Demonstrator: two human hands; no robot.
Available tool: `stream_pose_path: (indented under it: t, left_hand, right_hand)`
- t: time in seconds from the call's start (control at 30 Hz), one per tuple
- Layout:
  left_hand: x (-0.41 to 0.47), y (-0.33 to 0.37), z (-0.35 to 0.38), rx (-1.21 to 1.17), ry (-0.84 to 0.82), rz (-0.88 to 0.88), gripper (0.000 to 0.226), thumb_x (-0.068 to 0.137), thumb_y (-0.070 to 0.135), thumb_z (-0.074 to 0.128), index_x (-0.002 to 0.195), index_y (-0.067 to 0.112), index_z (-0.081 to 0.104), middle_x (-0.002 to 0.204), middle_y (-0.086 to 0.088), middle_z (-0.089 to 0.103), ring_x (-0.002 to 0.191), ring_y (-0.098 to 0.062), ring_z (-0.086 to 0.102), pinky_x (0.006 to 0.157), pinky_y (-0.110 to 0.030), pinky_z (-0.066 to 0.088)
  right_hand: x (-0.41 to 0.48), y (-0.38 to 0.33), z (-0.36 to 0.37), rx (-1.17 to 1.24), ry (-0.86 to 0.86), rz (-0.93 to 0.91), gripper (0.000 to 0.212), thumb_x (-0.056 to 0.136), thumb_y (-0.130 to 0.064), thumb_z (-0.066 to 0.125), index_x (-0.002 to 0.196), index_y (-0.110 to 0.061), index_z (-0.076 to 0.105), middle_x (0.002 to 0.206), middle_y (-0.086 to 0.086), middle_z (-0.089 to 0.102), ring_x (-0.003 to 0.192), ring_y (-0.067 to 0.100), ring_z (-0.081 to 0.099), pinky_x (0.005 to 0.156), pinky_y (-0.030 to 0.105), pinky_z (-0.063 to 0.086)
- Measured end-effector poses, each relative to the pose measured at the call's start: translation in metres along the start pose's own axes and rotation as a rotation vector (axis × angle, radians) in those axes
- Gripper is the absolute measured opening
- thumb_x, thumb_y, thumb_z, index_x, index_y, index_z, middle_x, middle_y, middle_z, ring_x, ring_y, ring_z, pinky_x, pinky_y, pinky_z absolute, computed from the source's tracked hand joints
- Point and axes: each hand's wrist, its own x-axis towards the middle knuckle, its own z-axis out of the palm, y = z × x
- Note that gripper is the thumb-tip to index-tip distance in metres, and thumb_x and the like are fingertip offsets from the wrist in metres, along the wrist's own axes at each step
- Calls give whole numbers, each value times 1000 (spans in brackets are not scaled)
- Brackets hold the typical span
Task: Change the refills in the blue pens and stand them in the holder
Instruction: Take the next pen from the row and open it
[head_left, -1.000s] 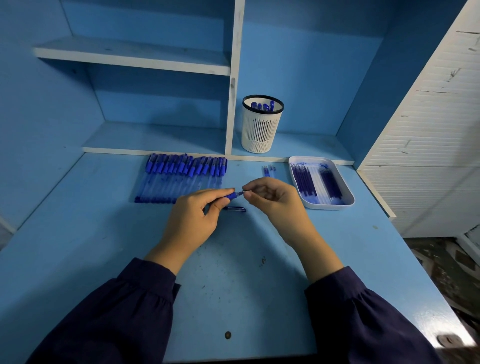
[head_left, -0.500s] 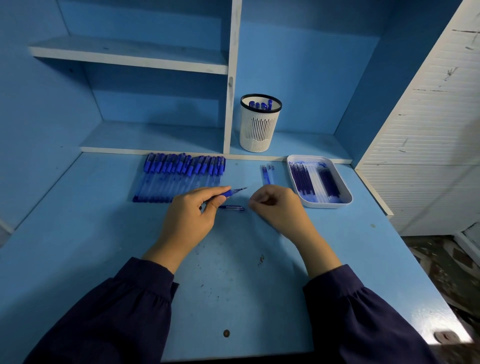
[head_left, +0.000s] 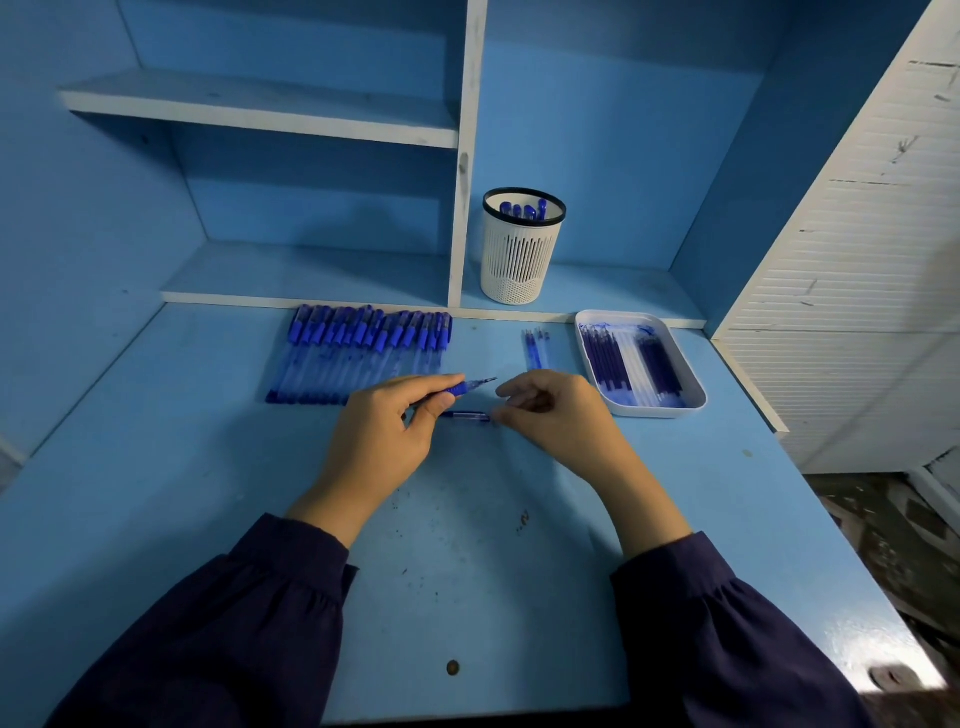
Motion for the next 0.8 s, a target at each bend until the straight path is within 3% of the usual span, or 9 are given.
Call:
stream_pose_path:
  t: [0.1,0.3,0.43,0.53,0.67,0.8]
  left_hand:
    - [-1,1,0,-3,-14,10,25,91,16,68,115,19,73,104,13,70,90,13,60,73,-4,44]
    - [1,1,0,-31,5,2,24,91,15,68,115,17,73,102,8,73,88,-2,65,68,-10,50]
    - [1,0,0,-64,39,-29,25,91,17,68,115,18,72,95,5,74,78,-11,67,62,-19,52]
    - [-1,0,2,-64,41,-46,24,92,19,68,115,18,73,91,6,75,71,-18,67,60,-31,52]
    - [-1,3,4,-83,41,-36,27,91,24,65,117,17,72,92,4,75,74,-17,69,63,-34,55]
    - [-1,5,4,-100,47,-39,28,92,26,63,118,17,71,93,6,75,74,-18,70,64,-37,56]
  right_hand:
    - [-3,-9,5,185,-36,-58,22,82,-16,76,103,-9,70,75,1,67,62,2,60,61,12,45]
    - [-2,-13,7,272,66,-109,3,87,-8,69,90,-10,70,68,2,62,65,11,57,66,23,48]
    - [-2,-16,-1,648,214,-59,13,91,0,60,101,-7,66,84,10,72,77,18,67,73,25,54]
    - [-4,-18,-4,794,354,-83,28,92,3,58,114,-14,61,84,8,72,81,21,66,78,24,53]
    - [-6,-22,-1,768,403,-177,30,88,6,62,110,-14,65,89,8,70,88,17,66,83,23,52]
    - [-6,-23,4,643,469,-171,16,86,3,66,93,-10,73,84,1,70,79,10,63,74,16,50]
